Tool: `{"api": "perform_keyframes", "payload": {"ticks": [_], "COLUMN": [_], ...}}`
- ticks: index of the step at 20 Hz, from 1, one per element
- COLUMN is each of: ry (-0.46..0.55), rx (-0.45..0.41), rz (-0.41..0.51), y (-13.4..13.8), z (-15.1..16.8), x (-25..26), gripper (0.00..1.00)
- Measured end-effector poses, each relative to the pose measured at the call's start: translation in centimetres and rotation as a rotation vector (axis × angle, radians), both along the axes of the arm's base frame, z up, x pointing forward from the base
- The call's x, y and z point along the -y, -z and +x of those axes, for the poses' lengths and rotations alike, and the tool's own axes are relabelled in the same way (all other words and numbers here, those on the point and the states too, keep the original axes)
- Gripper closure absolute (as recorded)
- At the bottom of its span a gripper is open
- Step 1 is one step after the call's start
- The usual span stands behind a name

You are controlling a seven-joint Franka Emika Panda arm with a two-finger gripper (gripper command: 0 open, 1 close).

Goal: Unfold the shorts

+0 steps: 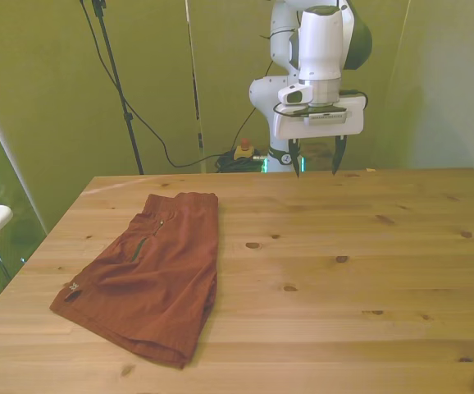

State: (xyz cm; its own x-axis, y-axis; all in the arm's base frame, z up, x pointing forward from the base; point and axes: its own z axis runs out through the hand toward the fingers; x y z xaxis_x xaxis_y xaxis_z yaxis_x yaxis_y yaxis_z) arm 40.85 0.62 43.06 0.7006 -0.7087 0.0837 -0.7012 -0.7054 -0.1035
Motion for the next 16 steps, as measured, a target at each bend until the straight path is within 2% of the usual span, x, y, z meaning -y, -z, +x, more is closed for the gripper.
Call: {"api": "perform_keyframes", "payload": {"ticks": [3,7,13,16], "ry": [0.01,0.077,0.214,0.297], "rx": [0.004,0.054,0.123,0.139], "rz": [0.0,0.004,-0.004,-0.01], "y": [-0.2,-3.1,-7.4,-8.7], "z": [0.4,3.6,9.5,11.9], "x": [0.7,4.3,12.9,18.0], "gripper": [0.0,0.0,0.0,0.0]}}
